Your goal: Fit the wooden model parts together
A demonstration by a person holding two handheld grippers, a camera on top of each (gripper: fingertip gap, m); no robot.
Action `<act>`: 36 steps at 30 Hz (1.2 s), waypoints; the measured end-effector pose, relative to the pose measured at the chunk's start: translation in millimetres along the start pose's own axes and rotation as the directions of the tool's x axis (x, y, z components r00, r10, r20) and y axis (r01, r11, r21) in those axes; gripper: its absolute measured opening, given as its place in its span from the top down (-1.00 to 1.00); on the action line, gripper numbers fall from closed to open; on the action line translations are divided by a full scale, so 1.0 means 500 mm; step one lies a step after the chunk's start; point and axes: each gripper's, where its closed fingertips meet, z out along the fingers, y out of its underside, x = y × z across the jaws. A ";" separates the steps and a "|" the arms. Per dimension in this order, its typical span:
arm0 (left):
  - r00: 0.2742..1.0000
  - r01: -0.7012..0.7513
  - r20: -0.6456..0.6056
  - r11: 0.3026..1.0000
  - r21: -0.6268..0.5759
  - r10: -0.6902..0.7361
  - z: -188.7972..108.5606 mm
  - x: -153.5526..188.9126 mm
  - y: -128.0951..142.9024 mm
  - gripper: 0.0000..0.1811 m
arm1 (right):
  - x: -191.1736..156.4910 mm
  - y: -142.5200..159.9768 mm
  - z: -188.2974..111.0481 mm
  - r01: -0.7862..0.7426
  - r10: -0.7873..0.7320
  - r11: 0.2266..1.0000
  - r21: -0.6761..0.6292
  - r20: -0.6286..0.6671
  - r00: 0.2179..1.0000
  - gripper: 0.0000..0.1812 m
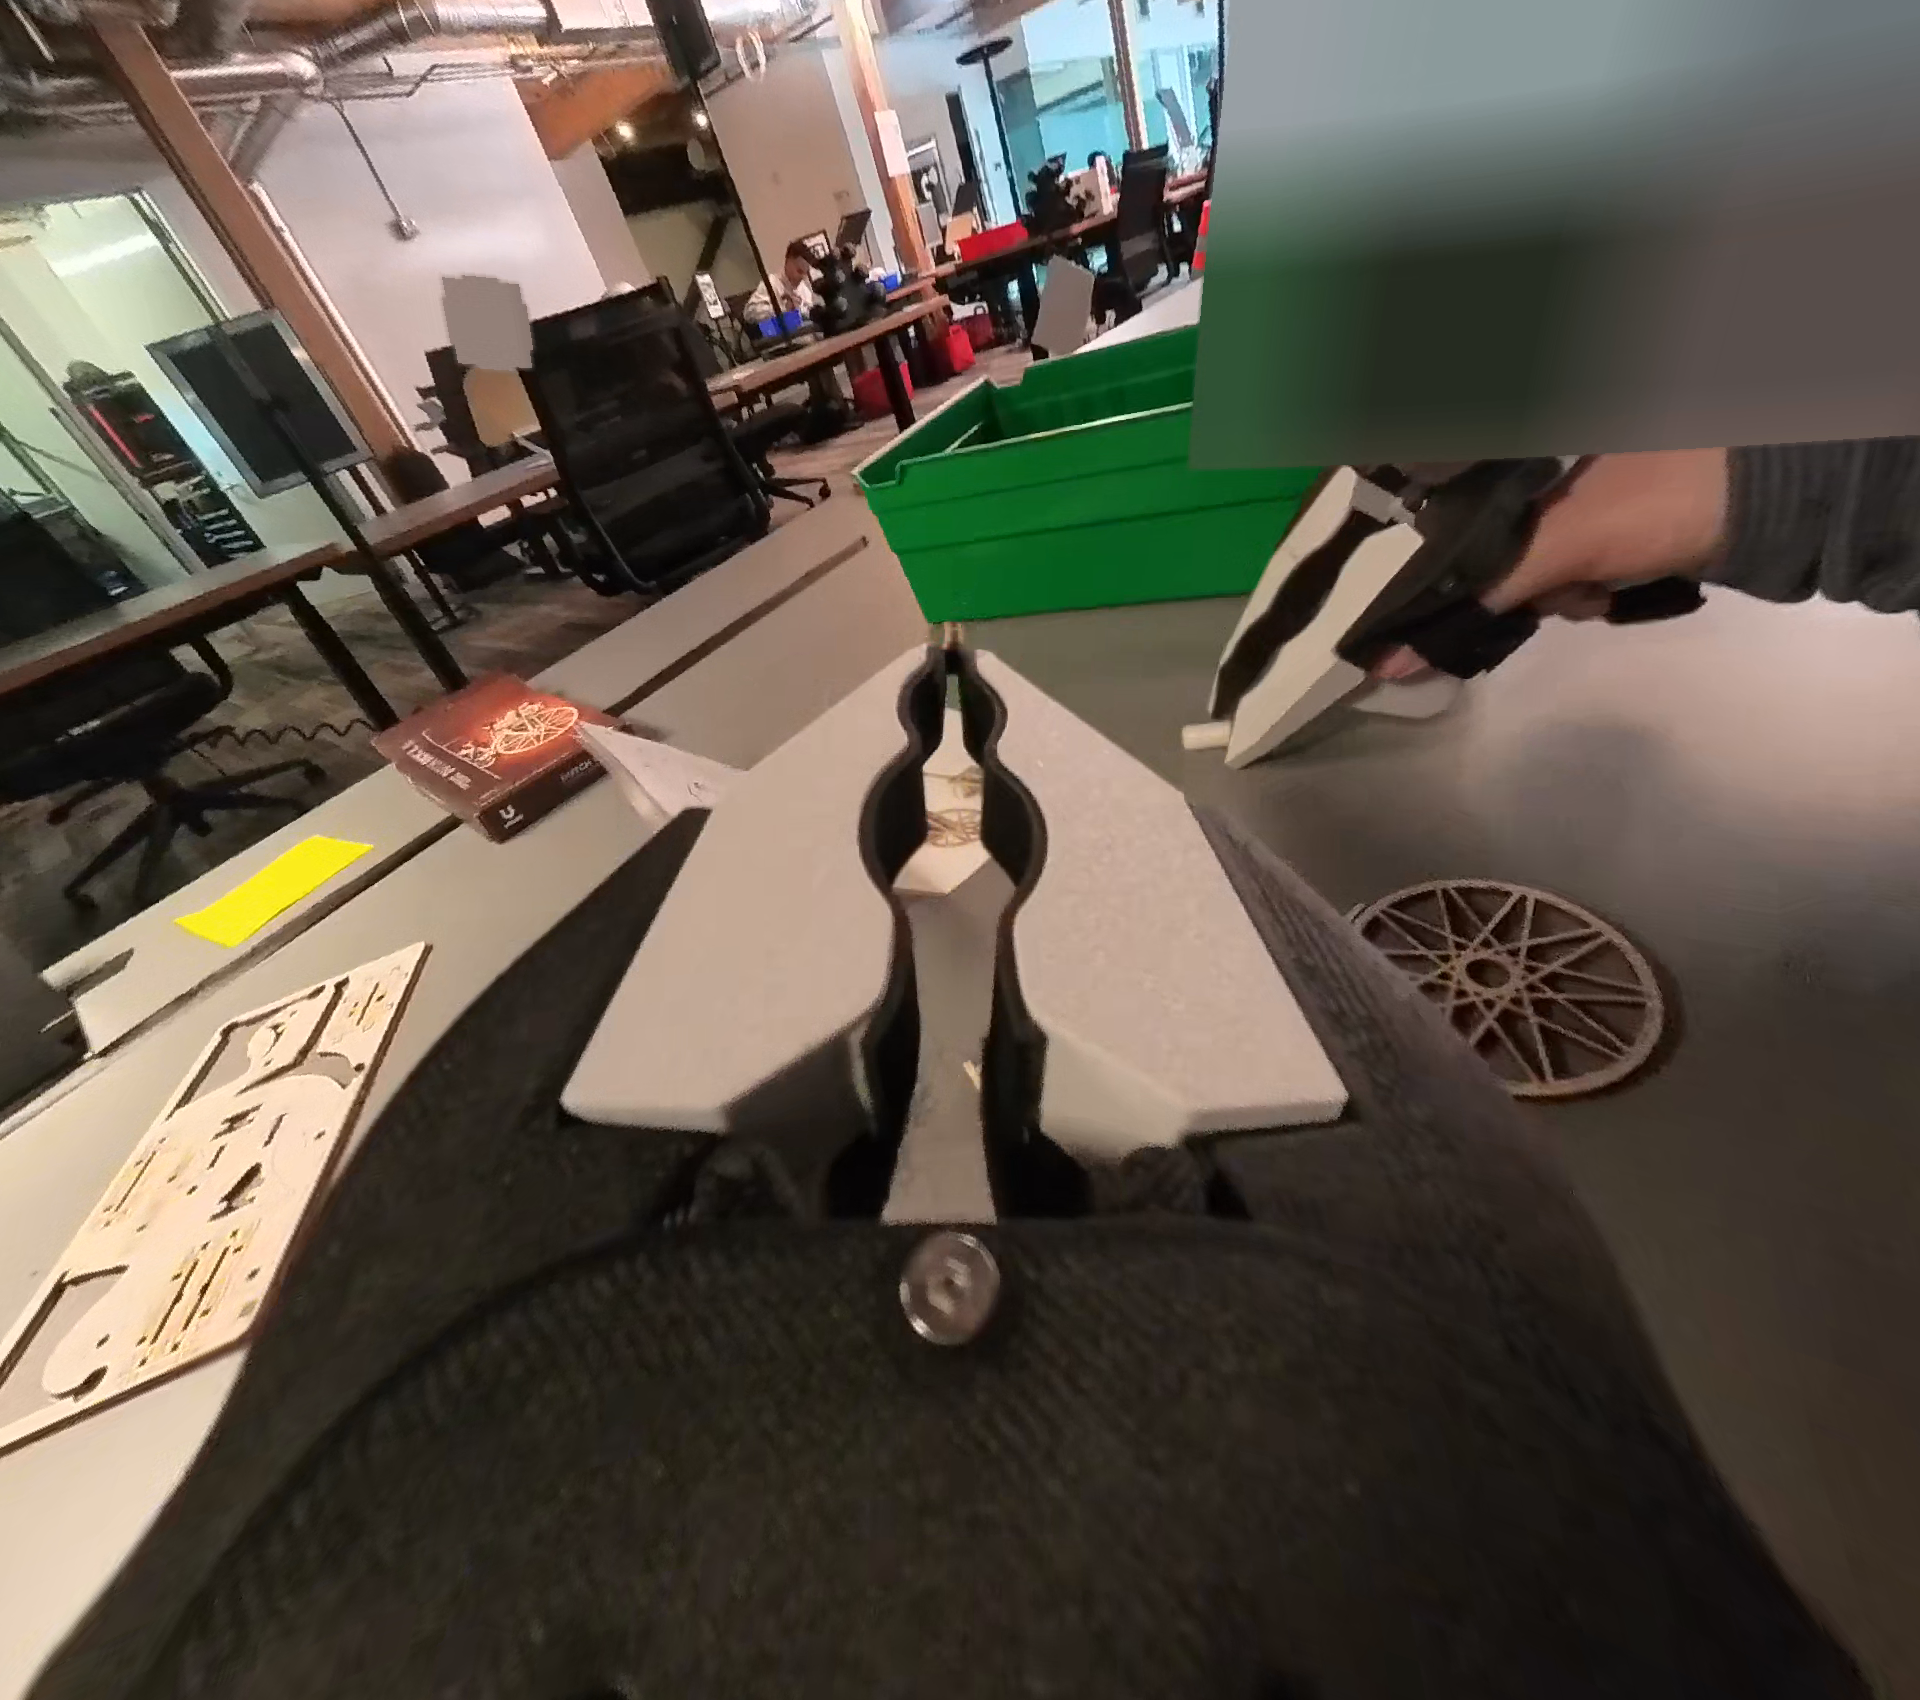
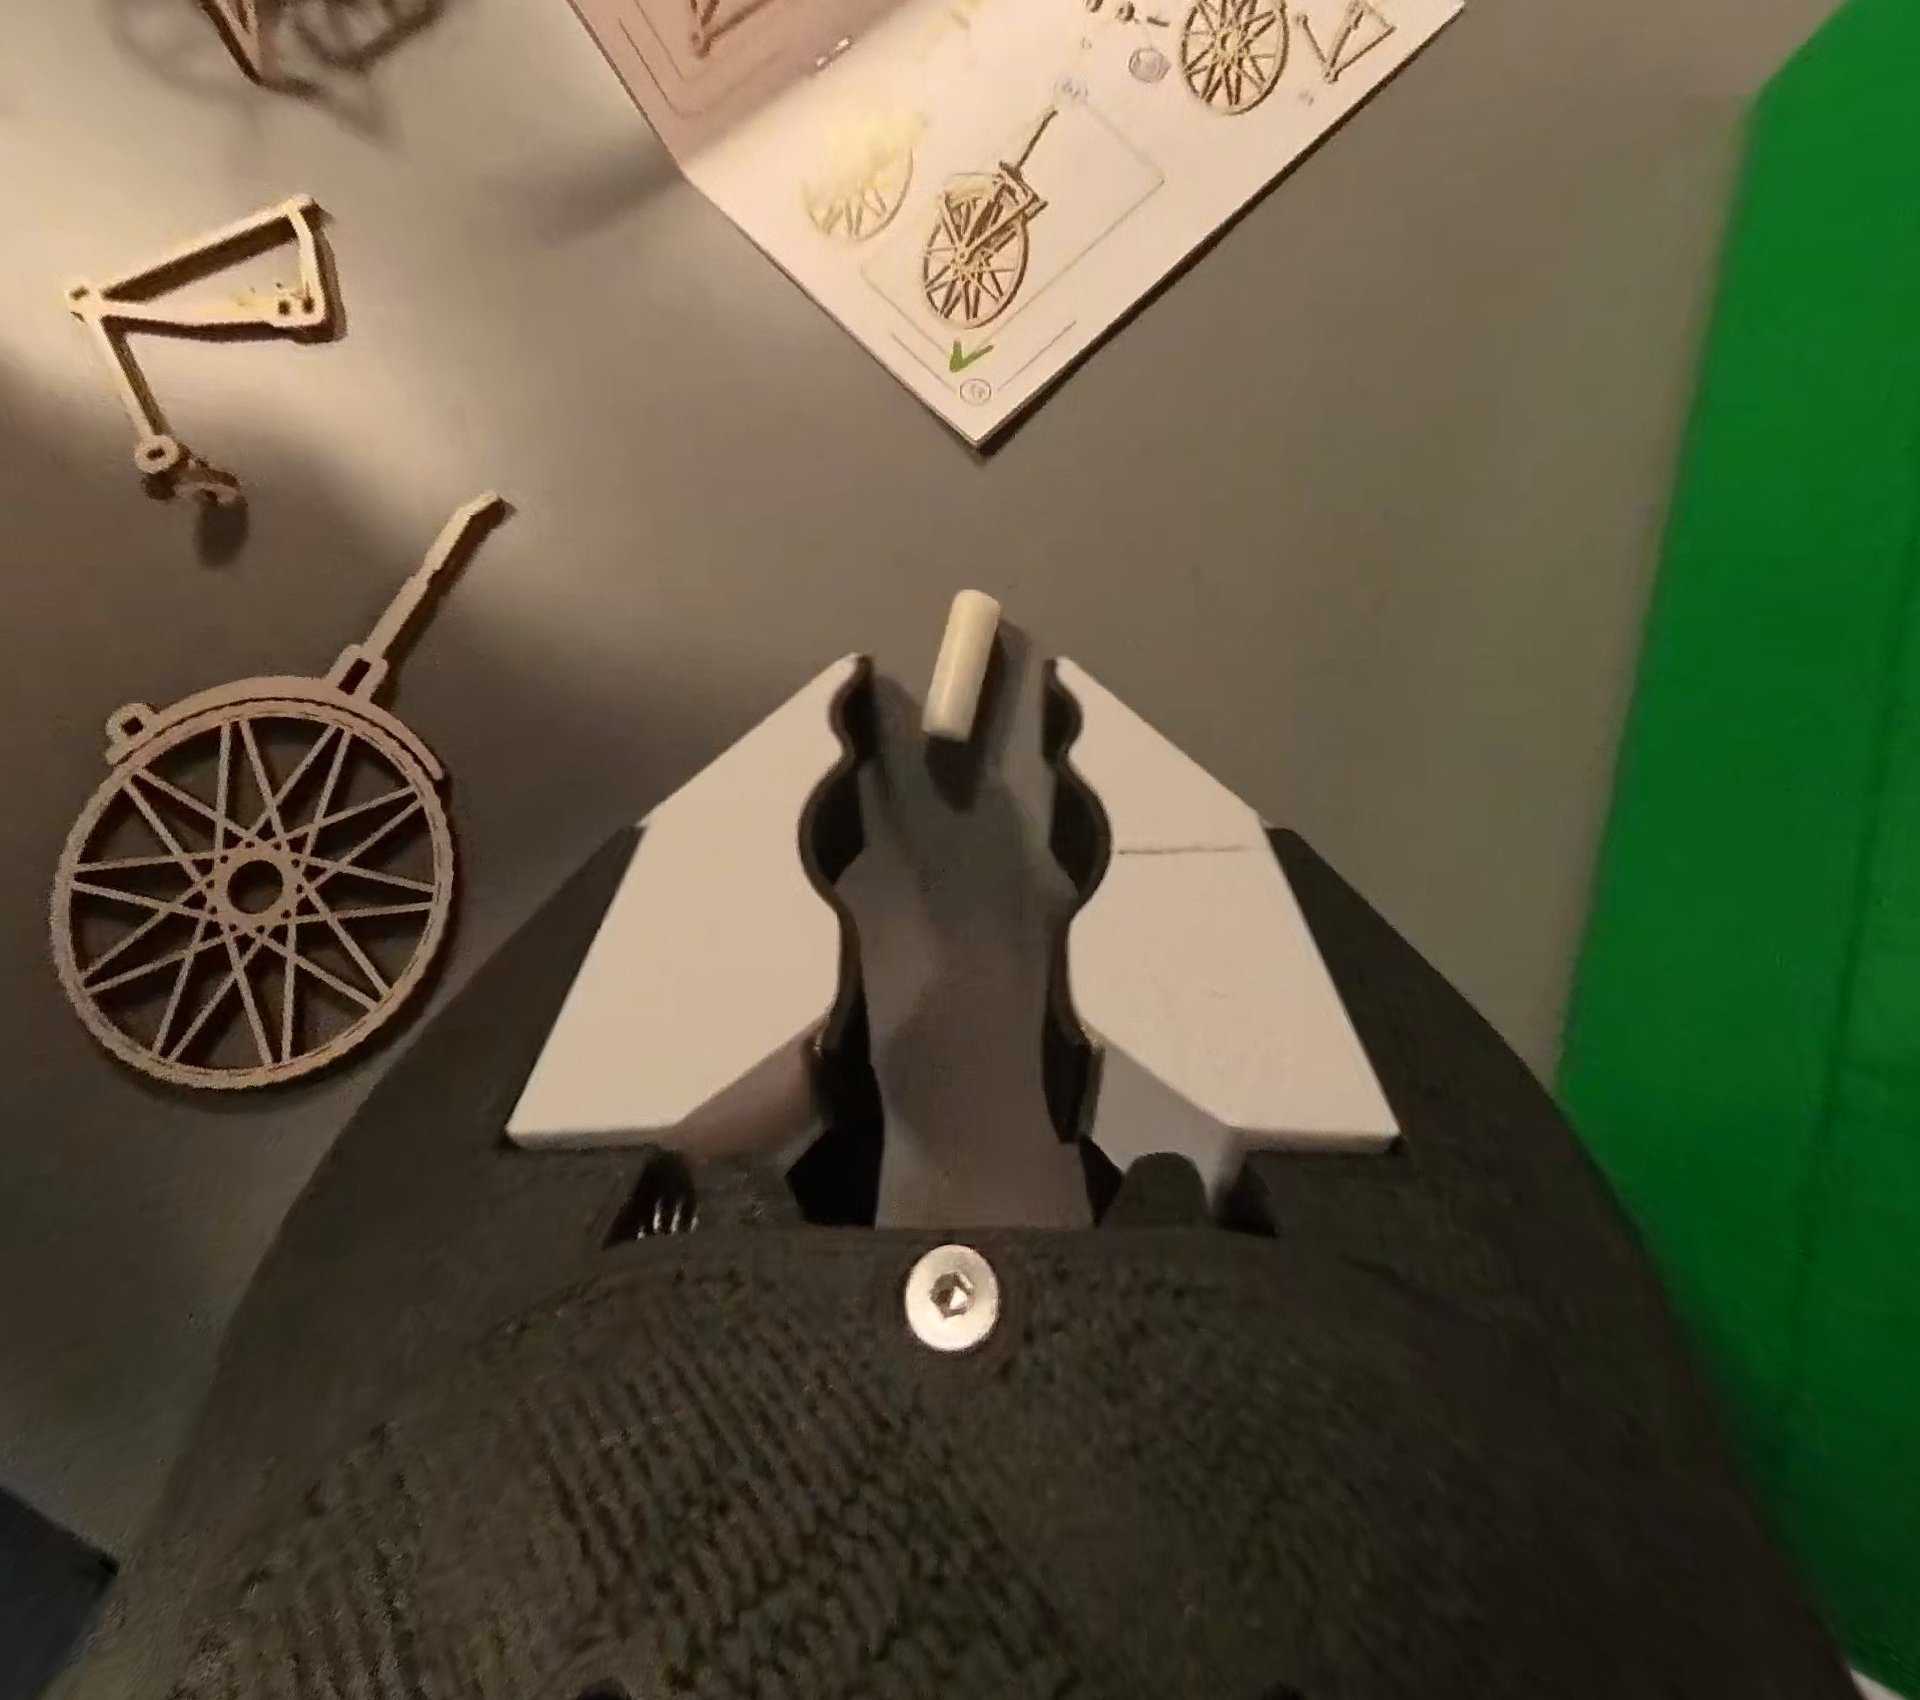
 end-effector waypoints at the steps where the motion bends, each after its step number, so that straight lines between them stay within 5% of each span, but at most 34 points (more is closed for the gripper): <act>1: 1.000 -0.014 -0.002 1.000 -0.012 0.014 0.002 0.003 0.003 0.98 | 0.006 -0.003 -0.004 -0.002 0.002 1.000 0.000 -0.019 1.000 0.58; 4: 0.992 -0.118 0.034 0.992 -0.038 0.119 0.003 0.003 0.007 0.98 | -0.021 -0.071 -0.042 -0.022 0.025 0.986 0.163 -0.016 1.000 0.47; 7: 0.907 -0.382 0.150 0.919 -0.093 0.393 -0.001 -0.005 -0.003 0.98 | -0.156 -0.190 -0.122 -0.209 0.058 0.863 0.460 0.320 0.946 0.84; 9: 0.798 -0.547 0.211 0.826 -0.137 0.564 -0.004 -0.003 -0.012 0.98 | -0.222 -0.234 -0.165 -0.413 0.086 0.781 0.468 0.575 0.814 0.91; 12: 0.675 -0.676 0.249 0.718 -0.168 0.694 -0.006 0.011 -0.024 0.99 | -0.250 -0.258 -0.179 -0.565 0.131 0.718 0.408 0.717 0.684 0.91; 23: 0.484 -0.803 0.285 0.549 -0.232 0.827 -0.014 0.019 -0.033 0.99 | -0.268 -0.265 -0.175 -0.617 0.147 0.702 0.357 0.775 0.615 1.00; 28: 0.414 -0.835 0.297 0.489 -0.254 0.861 -0.018 0.021 -0.039 0.98 | -0.259 -0.269 -0.179 -0.567 0.107 0.703 0.430 0.724 0.682 1.00; 32: 0.474 -0.797 0.326 0.556 -0.237 0.818 -0.025 0.005 -0.048 0.98 | -0.249 -0.266 -0.178 -0.549 0.110 0.693 0.468 0.684 0.721 0.97; 36: 0.432 -0.824 0.317 0.513 -0.243 0.844 -0.021 0.017 -0.047 0.98 | -0.257 -0.266 -0.171 -0.650 0.165 0.667 0.365 0.778 0.606 0.95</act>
